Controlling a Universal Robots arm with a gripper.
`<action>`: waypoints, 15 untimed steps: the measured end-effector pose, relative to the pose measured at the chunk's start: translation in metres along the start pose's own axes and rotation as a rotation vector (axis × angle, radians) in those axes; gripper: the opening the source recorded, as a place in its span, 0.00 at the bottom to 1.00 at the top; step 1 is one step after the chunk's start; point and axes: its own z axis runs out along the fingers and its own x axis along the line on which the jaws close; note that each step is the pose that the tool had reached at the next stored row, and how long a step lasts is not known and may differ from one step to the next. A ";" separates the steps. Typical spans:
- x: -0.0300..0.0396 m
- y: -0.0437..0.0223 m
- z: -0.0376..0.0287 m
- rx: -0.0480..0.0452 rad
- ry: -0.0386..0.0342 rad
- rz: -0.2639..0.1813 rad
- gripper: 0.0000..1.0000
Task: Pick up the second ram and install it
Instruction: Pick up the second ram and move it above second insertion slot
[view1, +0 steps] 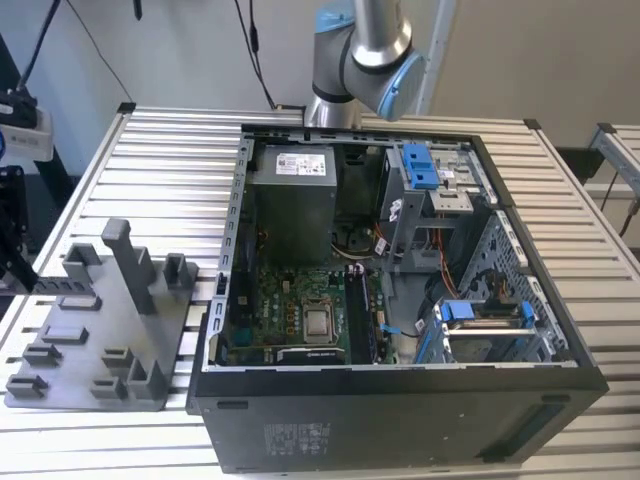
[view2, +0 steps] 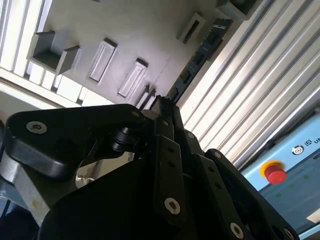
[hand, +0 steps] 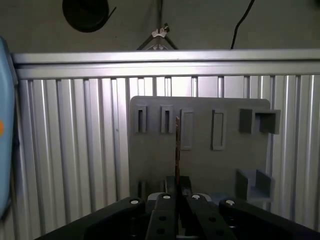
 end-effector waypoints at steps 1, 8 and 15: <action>-0.0001 0.0000 -0.0015 0.0001 -0.0007 0.000 0.14; -0.0006 -0.0003 -0.0137 -0.0002 -0.0047 0.000 0.14; -0.0012 -0.0006 -0.0271 -0.0003 -0.0081 0.000 0.14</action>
